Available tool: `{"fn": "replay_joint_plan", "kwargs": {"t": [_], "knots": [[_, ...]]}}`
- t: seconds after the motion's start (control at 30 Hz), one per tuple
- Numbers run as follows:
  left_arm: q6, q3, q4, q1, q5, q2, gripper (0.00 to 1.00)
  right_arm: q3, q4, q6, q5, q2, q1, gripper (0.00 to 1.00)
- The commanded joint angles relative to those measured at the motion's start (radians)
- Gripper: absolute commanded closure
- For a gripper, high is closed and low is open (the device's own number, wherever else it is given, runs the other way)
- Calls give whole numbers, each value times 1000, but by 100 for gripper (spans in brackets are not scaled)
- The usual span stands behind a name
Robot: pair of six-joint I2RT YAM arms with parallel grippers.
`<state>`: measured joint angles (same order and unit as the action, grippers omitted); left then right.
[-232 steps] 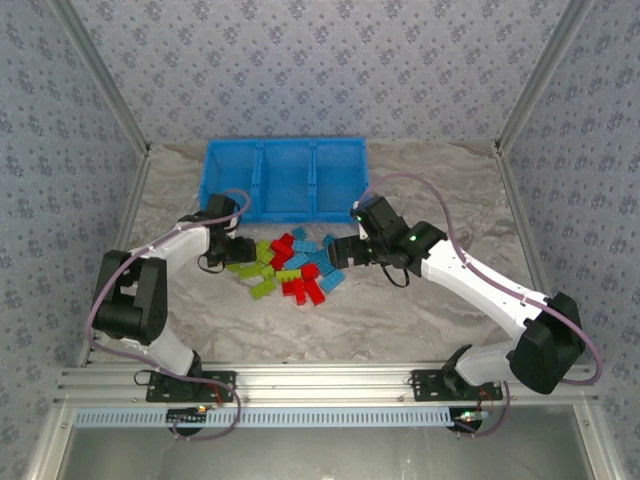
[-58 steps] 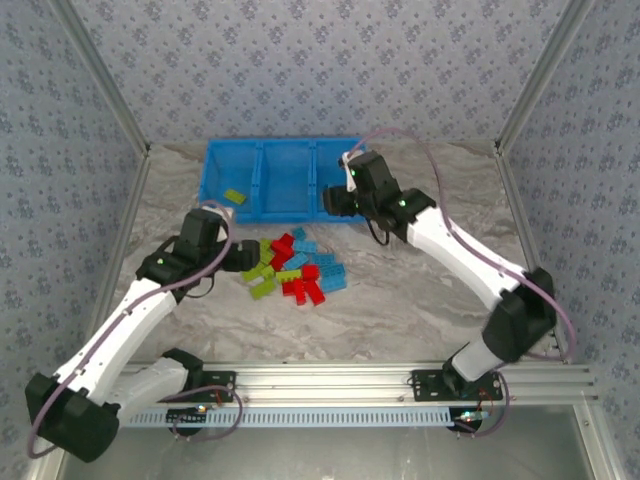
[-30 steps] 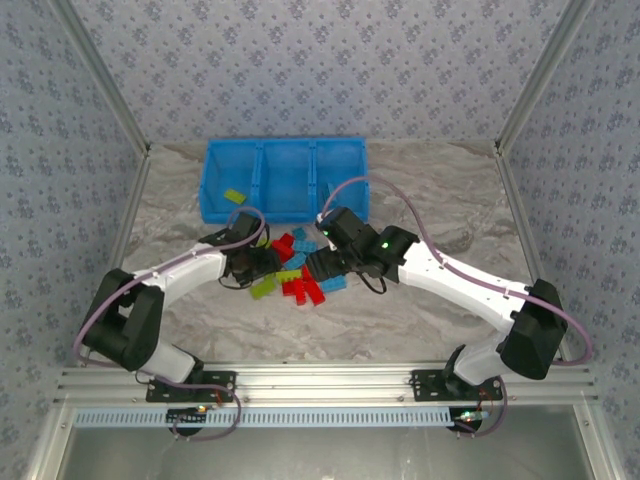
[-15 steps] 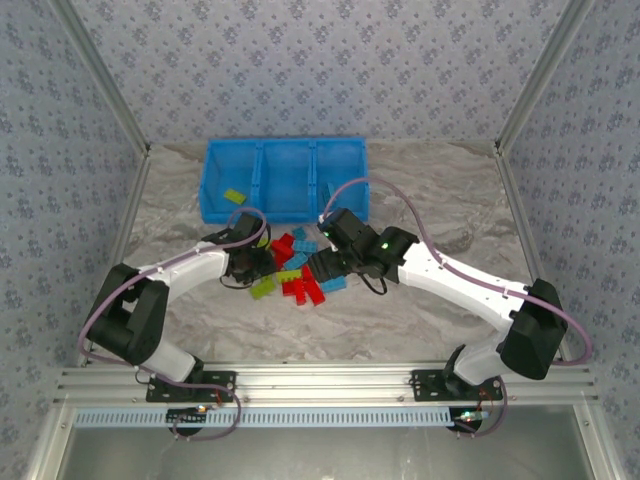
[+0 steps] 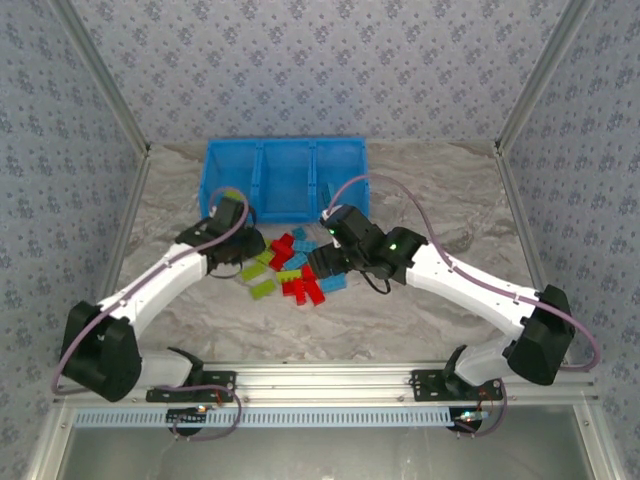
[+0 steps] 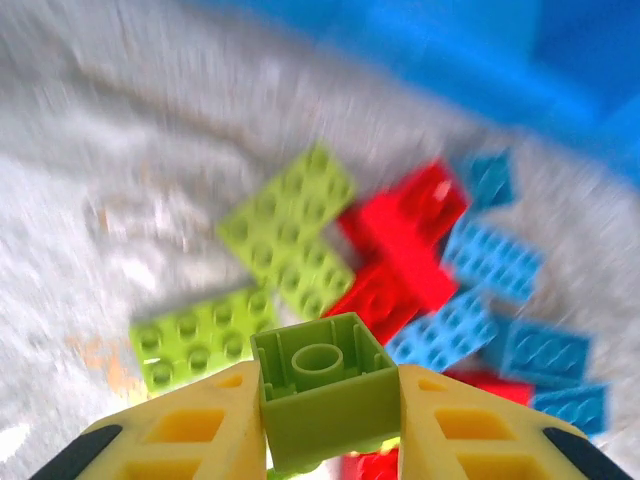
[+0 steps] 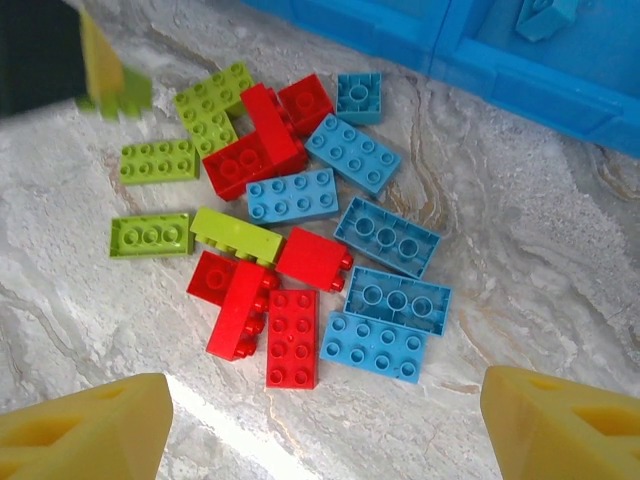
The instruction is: Sort the legos into containers by color
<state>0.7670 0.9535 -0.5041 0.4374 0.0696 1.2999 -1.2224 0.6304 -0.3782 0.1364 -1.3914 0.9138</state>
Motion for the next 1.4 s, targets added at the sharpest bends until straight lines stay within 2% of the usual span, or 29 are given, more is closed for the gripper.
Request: {"fn": "replay_joint_plan", "kwargs": {"t": [0.0,0.17,0.33,0.43,0.53,0.63,0.77,0.9,1.03,1.13,1.23,1.37], "knots": [[-54,94,-8,-98,69,17,69,4,-6,-28,25,22,-9,17],[-99,256,49,-222,126,162,69,17,-1,-34,30,33,-12,17],[-123,424,96,-298,56,367,69,21,11,-39,38,59,-13,16],[-151,544,67,-317,2,492,68,57,14,-45,44,73,-15,16],[-167,623,42,-320,3,567,63,68,17,-49,52,83,-17,16],[-164,642,40,-321,-5,578,52,85,21,-57,65,94,-22,16],[-150,605,52,-318,-35,511,46,113,13,-68,65,97,-41,16],[-152,537,41,-295,-49,376,45,143,-3,-62,58,87,-74,16],[-188,429,25,-209,-52,165,46,176,-2,-70,73,56,-113,15],[-277,357,-9,-85,-23,12,46,167,23,-78,96,-6,-101,16],[-433,299,-78,43,-11,-117,43,151,4,-81,95,-80,-61,15],[-627,233,-226,137,-51,-272,41,112,-20,-110,78,-209,-38,13]]}}
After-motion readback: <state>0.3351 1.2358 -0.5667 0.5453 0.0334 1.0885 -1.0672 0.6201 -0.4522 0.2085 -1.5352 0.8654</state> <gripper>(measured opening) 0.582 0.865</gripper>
